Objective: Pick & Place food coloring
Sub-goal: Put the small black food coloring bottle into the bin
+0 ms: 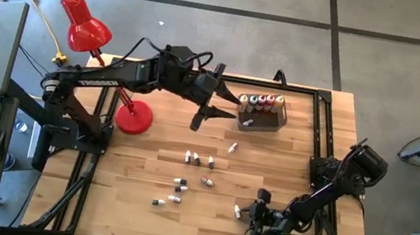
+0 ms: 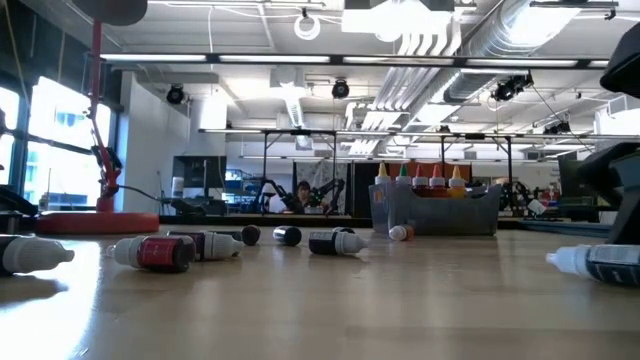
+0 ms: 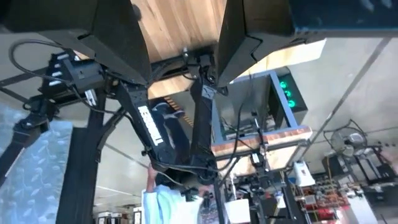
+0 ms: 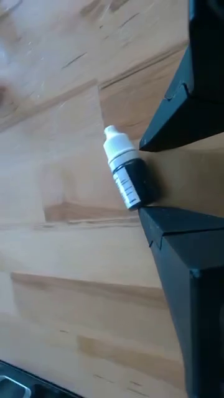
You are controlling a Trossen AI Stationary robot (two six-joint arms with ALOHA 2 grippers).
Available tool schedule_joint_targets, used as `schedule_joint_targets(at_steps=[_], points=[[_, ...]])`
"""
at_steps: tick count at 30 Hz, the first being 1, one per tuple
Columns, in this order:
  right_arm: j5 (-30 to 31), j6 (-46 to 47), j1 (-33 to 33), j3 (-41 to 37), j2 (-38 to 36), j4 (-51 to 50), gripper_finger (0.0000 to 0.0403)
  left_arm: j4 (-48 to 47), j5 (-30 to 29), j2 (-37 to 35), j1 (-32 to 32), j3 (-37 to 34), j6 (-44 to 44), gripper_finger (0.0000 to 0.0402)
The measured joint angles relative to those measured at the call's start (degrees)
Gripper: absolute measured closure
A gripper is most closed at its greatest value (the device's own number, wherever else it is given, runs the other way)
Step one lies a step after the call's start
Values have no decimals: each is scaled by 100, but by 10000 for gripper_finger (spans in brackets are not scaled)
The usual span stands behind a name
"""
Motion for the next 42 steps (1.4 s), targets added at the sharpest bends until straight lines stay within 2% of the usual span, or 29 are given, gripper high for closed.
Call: schedule_joint_targets(at_steps=[8, 13, 19, 28, 32, 37, 42], points=[[158, 753, -284, 1, -2, 52, 254, -213, 54, -40, 0, 0, -14, 222], [31, 1273, -519, 3, -2, 134, 254, -369, 56, -43, 0, 0, 3, 222], [-48, 1372, -886, 9, -7, 96, 254, -581, 58, -43, 0, 0, 159, 222], [-980, 1345, -1611, 13, -44, 429, 256, -816, 58, -43, 0, 0, 308, 222], [-1303, 703, -1857, -3, -349, 299, 266, -884, 32, -43, 0, 0, 328, 222], [-1403, -664, -2089, 12, -1328, -130, 277, -1075, -309, -170, 0, -6, 650, 222], [-736, -2562, -2456, 11, -2332, -677, 279, -1818, -1141, -624, 0, 254, 1046, 222]])
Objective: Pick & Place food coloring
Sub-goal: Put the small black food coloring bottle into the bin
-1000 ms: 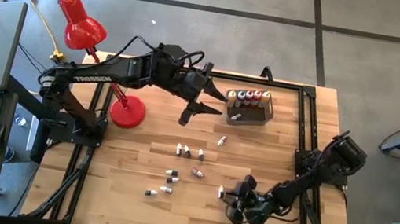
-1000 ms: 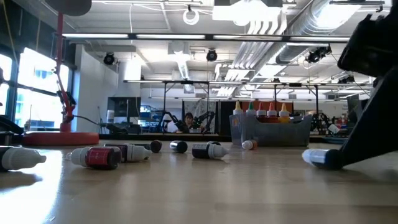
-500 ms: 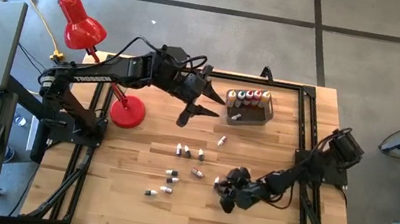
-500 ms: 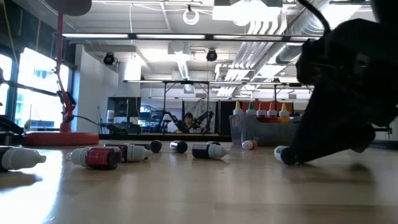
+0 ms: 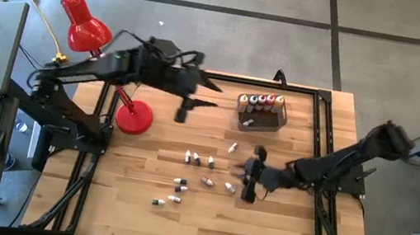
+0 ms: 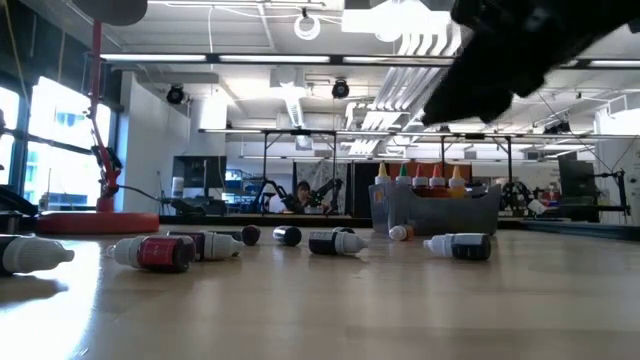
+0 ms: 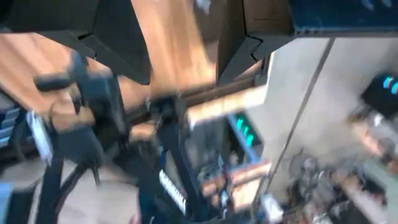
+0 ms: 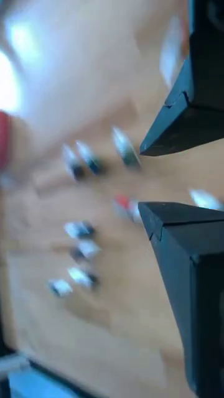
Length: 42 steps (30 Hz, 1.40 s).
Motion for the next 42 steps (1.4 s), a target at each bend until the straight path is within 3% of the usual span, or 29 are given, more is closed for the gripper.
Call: schedule_joint_targets(at_steps=[2, 6, 11, 16, 23, 25, 30, 33, 38, 42], points=[[13, -188, -233, 0, -215, -3, 279, -683, -215, -231, 0, 66, 1, 222], [-563, -132, -492, 1, -309, -212, 279, -1976, -642, -543, 0, 86, -424, 222], [-1150, 742, -456, -9, -304, -1330, 279, -3009, -667, -581, 0, 74, -994, 222], [-1188, 999, -444, -9, 52, -1237, 279, -2707, -652, -510, 0, -150, -1047, 222], [-1971, 454, 12, -4, 947, -60, 279, -2436, -652, -491, 0, -587, -1048, 222], [-1843, 9, 177, 2, 1115, 100, 279, -2397, -654, -483, 0, -706, -1048, 222], [-818, -535, 381, 0, 1280, -2, 279, -2185, -653, -485, 0, -797, -1050, 222], [-908, -739, 313, 0, 1359, 7, 279, -2063, -572, -485, 0, -798, -1052, 222], [-1553, -721, 167, 13, 1563, 159, 279, -1973, -541, -487, 0, -798, -1053, 222], [-1307, -760, 102, 4, 1789, 78, 279, -1969, -541, -487, 0, -798, -1052, 222]])
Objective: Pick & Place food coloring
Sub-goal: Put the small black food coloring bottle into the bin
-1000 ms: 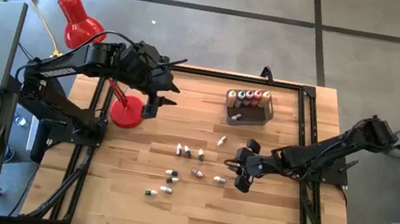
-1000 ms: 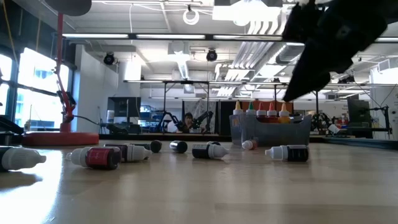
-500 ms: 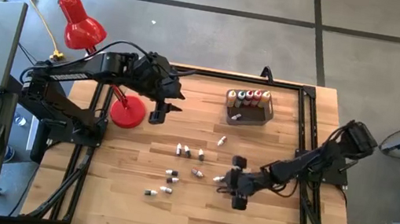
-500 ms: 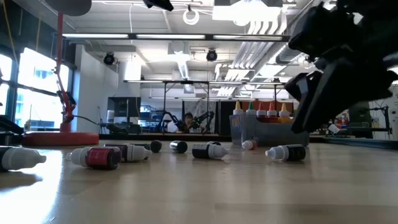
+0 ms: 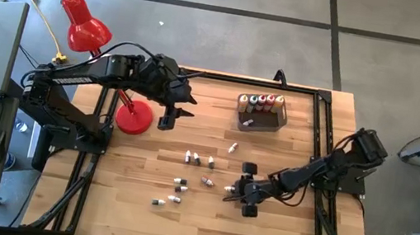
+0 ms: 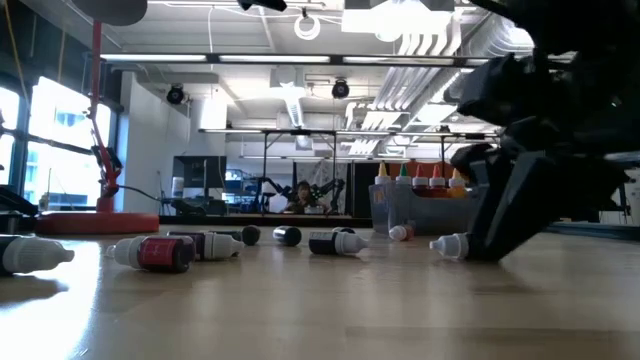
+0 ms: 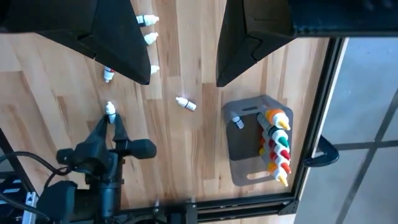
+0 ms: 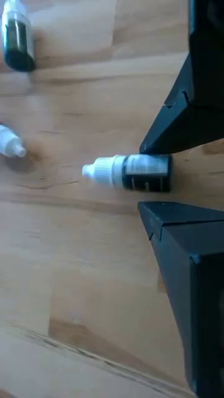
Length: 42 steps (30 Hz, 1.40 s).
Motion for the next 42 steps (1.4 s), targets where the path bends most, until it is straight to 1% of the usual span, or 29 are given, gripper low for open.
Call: schedule_joint_targets(at_steps=[1, 4, 6, 10, 16, 18, 20, 22, 25, 28, 31, 33, 34, 35, 36, 39, 42], points=[[21, 1, -38, 2, 46, 13, 279, 2, 0, 0, 0, 0, -2, 222], [-226, -50, -118, 13, 138, 71, 279, -7, 0, 0, 0, 0, 0, 222], [-286, -92, -122, 13, 167, 69, 279, -15, -1, 0, 0, 0, -2, 222], [-70, -59, -112, 10, 155, 42, 292, -8, -2, 0, 0, 0, 3, 222], [-40, -103, -148, -4, 79, 113, 338, -1, -4, 0, 0, 0, 9, 222], [60, -114, -150, -16, -28, 80, 340, 18, -7, 0, 0, 0, 4, 222], [287, -129, -162, -27, -187, 86, 338, 38, -7, -10, 0, 0, 4, 222], [616, -281, -164, -23, -440, 79, 327, 44, -22, -28, 0, 0, 7, 222], [1327, -874, -192, -17, -912, -119, 315, 74, -69, -31, 0, 0, 33, 222], [2619, -1306, -349, -10, -1496, -555, 322, 80, -81, -31, 0, 1, 48, 222], [3879, -1503, -672, -9, -2121, -1381, 334, 78, -81, -31, 0, 0, 48, 222], [4425, -1378, -1029, -9, -2532, -1998, 337, 78, -81, -31, 0, 0, 48, 222], [4518, -1257, -1247, -9, -2717, -2316, 337, 80, -81, -31, 0, 0, 48, 222], [4439, -1100, -1490, -9, -2883, -2570, 336, 78, -81, -31, 0, 0, 48, 222], [4179, -913, -1763, -9, -3024, -2772, 333, 79, -81, -31, 0, 0, 48, 222], [2967, -429, -2638, -11, -3181, -2952, 323, 80, -81, -31, 0, 0, 48, 222], [2064, -538, -3354, -11, -3069, -2787, 319, 82, -97, -31, 0, 2, 48, 222]])
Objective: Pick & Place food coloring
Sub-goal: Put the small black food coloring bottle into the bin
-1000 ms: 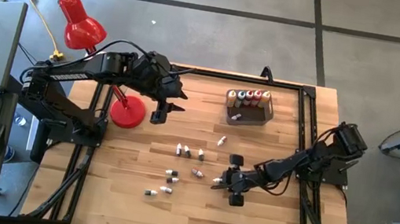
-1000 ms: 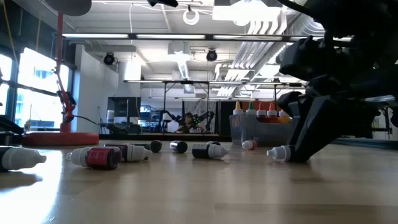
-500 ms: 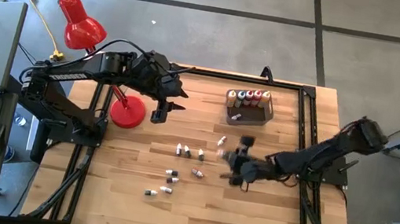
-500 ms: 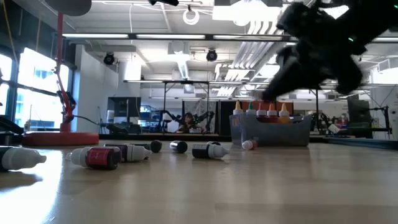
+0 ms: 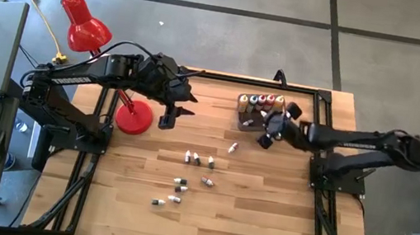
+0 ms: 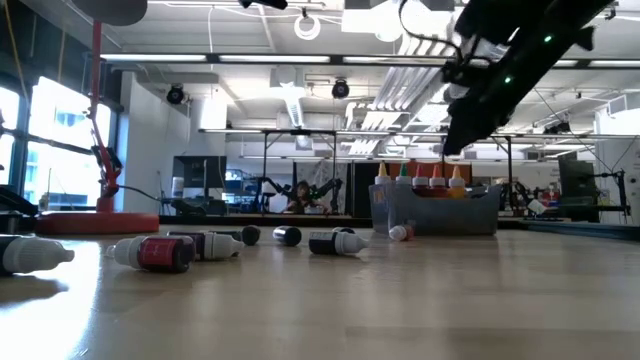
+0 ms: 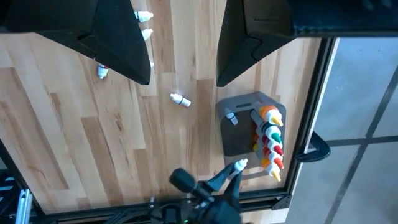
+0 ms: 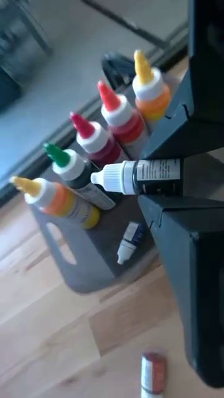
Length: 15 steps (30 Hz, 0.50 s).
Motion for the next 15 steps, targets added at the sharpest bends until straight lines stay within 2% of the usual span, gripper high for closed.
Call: schedule_joint_targets(at_steps=[3, 7, 13, 15], points=[[-414, -330, -554, 0, 218, 118, 318, -16, -92, 2, 0, -1, -27, 222], [-649, -410, -1060, 0, 434, 213, 317, -363, -119, 2, 0, 0, -213, 222], [-703, -640, -1361, 0, 500, 560, 316, -1156, -191, 10, 0, 0, -377, 222], [-950, -623, -1441, 2, 500, 745, 314, -1229, -227, 36, -2, 0, -516, 222]])
